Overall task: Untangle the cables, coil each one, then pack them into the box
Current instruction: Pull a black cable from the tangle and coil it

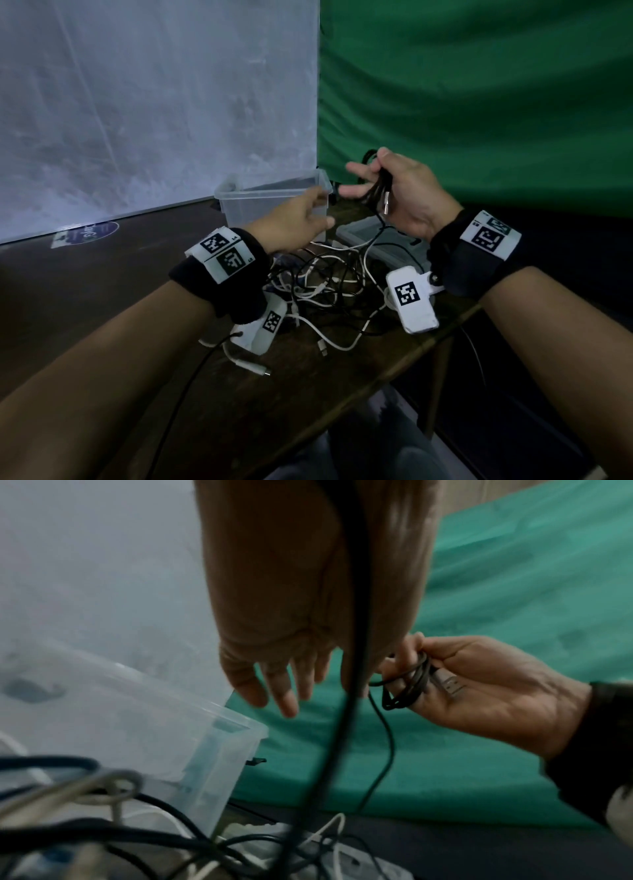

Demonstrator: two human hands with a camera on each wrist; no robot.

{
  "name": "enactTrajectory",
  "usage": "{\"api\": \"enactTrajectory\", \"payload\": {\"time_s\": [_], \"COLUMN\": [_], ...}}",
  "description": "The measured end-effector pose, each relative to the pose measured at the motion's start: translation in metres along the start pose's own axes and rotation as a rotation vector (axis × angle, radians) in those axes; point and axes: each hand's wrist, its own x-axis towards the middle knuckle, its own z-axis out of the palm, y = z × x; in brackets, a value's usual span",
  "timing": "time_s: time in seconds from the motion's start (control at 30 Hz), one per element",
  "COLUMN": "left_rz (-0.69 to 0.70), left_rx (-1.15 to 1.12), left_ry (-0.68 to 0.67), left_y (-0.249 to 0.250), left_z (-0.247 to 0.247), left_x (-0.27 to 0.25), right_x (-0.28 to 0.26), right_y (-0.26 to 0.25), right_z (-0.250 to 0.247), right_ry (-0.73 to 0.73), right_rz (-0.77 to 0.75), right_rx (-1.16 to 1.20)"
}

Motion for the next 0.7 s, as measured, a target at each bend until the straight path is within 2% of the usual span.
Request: {"api": "enactTrajectory", "payload": {"time_s": [0.1,0.33,0.4,0.5,0.6,0.7], "left_rz": [0.119,0.246,0.258,0.202,0.165,0.137], "left_rx": [-0.275,-0.563,-0.517,-0.376,-0.235,-0.093], "left_ry": [0.099,0.099,0.065,-0.004,-0.195,-0.406], "left_y": [0.004,0.02,0.019,0.02,0.024,0.021], "left_z": [0.003,0.009,0.012,0.018,0.023,0.022], "left_x": [0.006,0.005,0.004,-0.001,-0.01,-0.016], "right_x": [-0.007,-0.014,-0.012,-0.006,-0.002,0.003], "right_y": [-0.003,-0.014,-0.016,-0.015,-0.013,-0.011], "right_z": [0.004,0.006,0.006,0.005,0.004,0.0], "right_ry": [-0.089,-0.127,-0.14,-0.115,-0.03,0.106], "right_rz": [0.013,0.025,0.019,0.012,-0.027,-0.105], "right_rx": [-0.051,-0.032,0.017,0.163,0.187,0.018]}}
